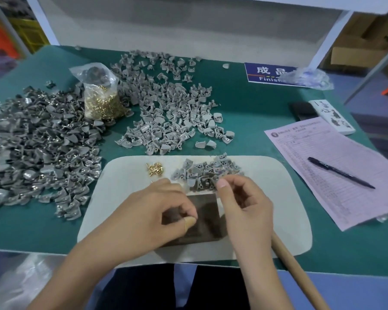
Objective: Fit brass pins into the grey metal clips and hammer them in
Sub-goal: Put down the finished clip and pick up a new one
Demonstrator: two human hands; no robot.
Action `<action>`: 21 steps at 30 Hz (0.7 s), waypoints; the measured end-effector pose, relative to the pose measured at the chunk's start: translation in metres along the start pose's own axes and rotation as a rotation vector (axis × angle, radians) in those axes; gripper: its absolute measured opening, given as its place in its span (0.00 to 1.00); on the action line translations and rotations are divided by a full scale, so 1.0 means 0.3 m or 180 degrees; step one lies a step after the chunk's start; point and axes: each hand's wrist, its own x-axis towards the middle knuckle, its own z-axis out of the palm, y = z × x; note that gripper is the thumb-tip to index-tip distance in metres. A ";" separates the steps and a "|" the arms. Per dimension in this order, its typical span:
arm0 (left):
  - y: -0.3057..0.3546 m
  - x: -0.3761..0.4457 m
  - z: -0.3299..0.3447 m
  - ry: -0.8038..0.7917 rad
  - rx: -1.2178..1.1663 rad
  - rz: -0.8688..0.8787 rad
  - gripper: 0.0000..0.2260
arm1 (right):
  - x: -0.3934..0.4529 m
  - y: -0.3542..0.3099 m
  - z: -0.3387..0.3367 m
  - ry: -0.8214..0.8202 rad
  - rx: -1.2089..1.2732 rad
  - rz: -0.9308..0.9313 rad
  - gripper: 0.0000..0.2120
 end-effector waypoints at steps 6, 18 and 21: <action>-0.004 -0.053 0.043 0.0137 0.0211 -0.0316 0.11 | -0.061 -0.006 -0.061 -0.0426 -0.0531 -0.0248 0.04; -0.033 -0.107 0.072 0.0699 0.0042 -0.0532 0.06 | -0.109 0.011 0.006 -0.1172 -0.1329 -0.0855 0.03; -0.026 -0.102 0.077 0.0792 0.0080 -0.0568 0.05 | -0.110 0.011 0.012 -0.1114 -0.1612 -0.1038 0.03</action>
